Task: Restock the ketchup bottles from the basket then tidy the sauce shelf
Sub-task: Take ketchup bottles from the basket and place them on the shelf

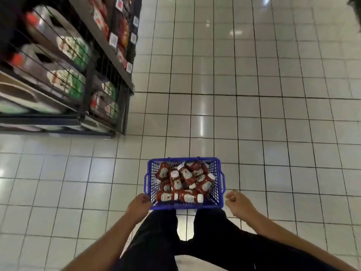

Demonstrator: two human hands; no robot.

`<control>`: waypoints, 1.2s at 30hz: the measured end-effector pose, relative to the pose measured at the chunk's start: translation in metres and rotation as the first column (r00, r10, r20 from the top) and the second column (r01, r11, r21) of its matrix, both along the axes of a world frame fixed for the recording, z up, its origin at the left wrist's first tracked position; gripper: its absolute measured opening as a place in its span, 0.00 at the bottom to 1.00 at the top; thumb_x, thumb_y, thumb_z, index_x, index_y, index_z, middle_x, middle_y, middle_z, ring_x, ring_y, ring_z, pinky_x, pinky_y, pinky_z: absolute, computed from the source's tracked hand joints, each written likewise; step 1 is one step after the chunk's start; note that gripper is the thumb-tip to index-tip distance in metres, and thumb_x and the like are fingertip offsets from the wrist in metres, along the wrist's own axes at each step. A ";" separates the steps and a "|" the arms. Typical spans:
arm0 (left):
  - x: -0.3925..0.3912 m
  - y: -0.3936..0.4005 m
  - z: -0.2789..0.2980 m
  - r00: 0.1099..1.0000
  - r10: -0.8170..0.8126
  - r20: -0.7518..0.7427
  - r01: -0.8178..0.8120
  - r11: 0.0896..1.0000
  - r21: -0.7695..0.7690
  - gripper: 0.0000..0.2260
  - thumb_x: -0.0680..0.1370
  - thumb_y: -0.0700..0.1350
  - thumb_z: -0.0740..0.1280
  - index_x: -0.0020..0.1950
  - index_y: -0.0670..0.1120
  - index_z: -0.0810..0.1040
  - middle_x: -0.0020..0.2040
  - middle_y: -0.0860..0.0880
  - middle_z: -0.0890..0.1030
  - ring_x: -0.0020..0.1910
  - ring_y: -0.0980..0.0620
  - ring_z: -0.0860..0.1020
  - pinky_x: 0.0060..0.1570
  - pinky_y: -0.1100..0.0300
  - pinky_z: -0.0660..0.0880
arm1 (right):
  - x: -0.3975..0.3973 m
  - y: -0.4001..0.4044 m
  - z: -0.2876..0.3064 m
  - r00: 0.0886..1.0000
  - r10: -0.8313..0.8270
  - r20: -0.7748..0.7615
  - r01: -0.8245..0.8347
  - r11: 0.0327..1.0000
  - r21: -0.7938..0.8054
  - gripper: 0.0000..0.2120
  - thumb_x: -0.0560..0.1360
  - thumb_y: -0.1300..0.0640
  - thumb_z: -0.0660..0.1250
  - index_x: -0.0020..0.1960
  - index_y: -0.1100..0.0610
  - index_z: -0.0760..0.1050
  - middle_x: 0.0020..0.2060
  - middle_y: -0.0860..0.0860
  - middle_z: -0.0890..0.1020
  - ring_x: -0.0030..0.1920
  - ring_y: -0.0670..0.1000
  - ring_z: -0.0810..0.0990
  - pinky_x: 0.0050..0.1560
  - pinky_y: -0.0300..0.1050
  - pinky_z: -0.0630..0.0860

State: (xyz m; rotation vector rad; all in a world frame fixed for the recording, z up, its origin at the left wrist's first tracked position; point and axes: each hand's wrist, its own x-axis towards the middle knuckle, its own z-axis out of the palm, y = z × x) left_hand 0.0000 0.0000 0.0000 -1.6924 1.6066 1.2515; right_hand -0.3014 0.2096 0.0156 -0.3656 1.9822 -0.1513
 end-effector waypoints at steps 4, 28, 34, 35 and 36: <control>-0.011 -0.010 -0.074 0.995 0.095 0.006 -0.095 0.995 -0.019 0.19 0.75 0.47 0.73 0.62 0.46 0.73 0.57 0.47 0.78 0.51 0.47 0.77 0.50 0.55 0.73 | -0.012 -0.009 -0.076 0.997 -0.044 -0.056 0.045 0.999 0.019 0.05 0.75 0.57 0.67 0.50 0.51 0.76 0.44 0.50 0.81 0.44 0.53 0.79 0.41 0.41 0.69; 0.037 -0.063 -0.424 0.843 0.533 0.076 -0.516 0.840 -0.169 0.15 0.63 0.41 0.81 0.43 0.47 0.79 0.40 0.50 0.84 0.35 0.50 0.83 0.36 0.54 0.80 | -0.041 0.018 -0.441 0.808 -0.533 -0.250 0.553 0.833 0.013 0.19 0.62 0.50 0.83 0.47 0.58 0.82 0.39 0.52 0.85 0.38 0.53 0.83 0.40 0.50 0.81; 0.028 -0.069 -0.416 0.871 0.468 0.147 -0.433 0.875 -0.218 0.17 0.59 0.41 0.77 0.47 0.47 0.83 0.39 0.51 0.84 0.34 0.53 0.83 0.29 0.63 0.77 | -0.058 0.007 -0.440 0.884 -0.427 -0.189 0.449 0.889 0.089 0.13 0.61 0.60 0.81 0.42 0.54 0.80 0.43 0.55 0.86 0.40 0.55 0.85 0.45 0.55 0.84; 0.024 -0.067 -0.411 0.873 0.467 0.144 -0.427 0.872 -0.240 0.18 0.59 0.42 0.76 0.48 0.47 0.83 0.38 0.52 0.83 0.34 0.54 0.83 0.29 0.64 0.76 | -0.056 0.006 -0.437 0.868 -0.458 -0.190 0.477 0.877 0.066 0.15 0.61 0.62 0.79 0.46 0.57 0.81 0.45 0.57 0.86 0.43 0.57 0.85 0.47 0.58 0.84; 0.021 -0.068 -0.405 0.879 0.458 0.134 -0.416 0.873 -0.253 0.19 0.58 0.43 0.76 0.48 0.47 0.84 0.37 0.53 0.83 0.33 0.55 0.82 0.28 0.65 0.76 | -0.055 0.005 -0.432 0.848 -0.491 -0.200 0.508 0.860 0.046 0.18 0.61 0.63 0.78 0.50 0.60 0.81 0.47 0.58 0.86 0.45 0.59 0.85 0.47 0.60 0.84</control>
